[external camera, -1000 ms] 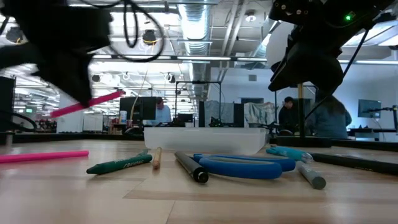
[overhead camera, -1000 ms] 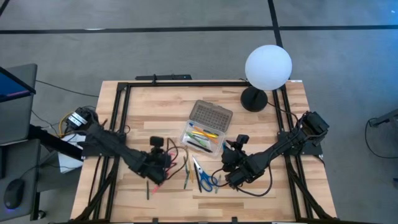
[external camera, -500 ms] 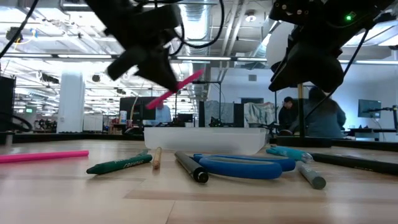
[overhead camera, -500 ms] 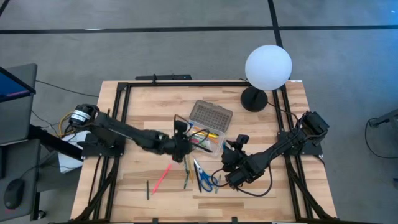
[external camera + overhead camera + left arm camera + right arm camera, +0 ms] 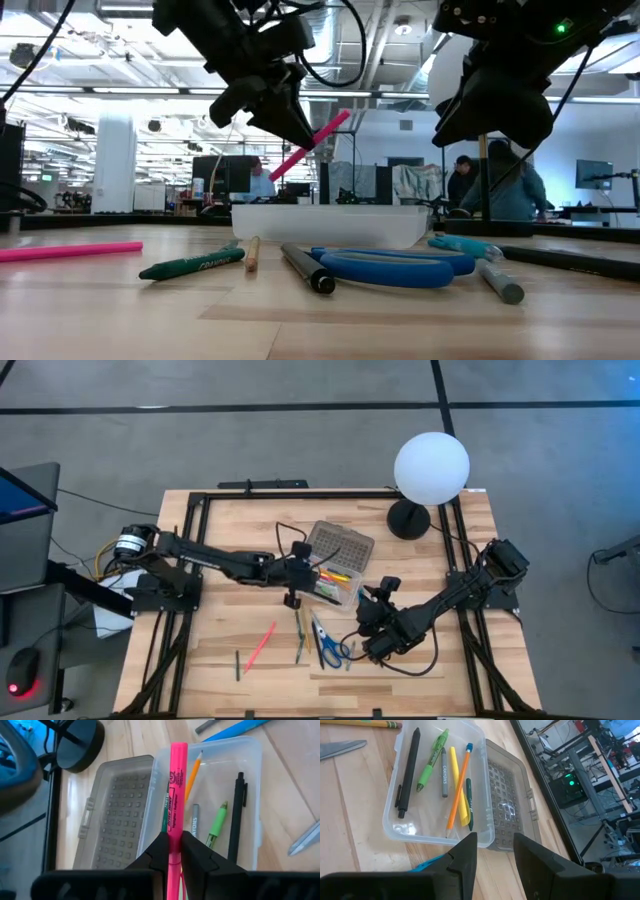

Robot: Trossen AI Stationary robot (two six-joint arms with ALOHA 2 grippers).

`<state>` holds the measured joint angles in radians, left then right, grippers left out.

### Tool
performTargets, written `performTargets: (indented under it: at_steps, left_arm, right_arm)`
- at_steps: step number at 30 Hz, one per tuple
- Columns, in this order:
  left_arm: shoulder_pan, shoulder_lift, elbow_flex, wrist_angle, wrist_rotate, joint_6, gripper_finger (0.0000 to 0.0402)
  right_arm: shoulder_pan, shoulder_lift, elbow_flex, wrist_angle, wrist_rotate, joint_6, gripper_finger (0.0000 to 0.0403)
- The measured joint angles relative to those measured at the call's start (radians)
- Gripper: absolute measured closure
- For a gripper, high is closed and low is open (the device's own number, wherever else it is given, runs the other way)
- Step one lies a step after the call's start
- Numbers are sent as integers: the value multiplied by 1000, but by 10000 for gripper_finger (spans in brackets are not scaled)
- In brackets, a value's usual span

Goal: Pick & place school supplies into a supply box
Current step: Put the pink pen into the gray supply box

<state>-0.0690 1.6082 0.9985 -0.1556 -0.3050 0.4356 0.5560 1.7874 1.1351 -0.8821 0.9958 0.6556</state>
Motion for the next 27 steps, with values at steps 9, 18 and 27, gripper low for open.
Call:
performTargets:
  at_steps: [9, 18, 27]
  left_arm:
    - [20, 114, 4, 110, 27, 149, 380]
    - [44, 176, 6, 115, -73, 196, 359]
    - [47, 175, 6, 124, -77, 177, 352]
  right_arm:
    - [2, 0, -4, -3, 0, 7, 282]
    - [6, 1, -83, -3, -1, 46, 282]
    - [4, 1, -109, 9, 0, 56, 282]
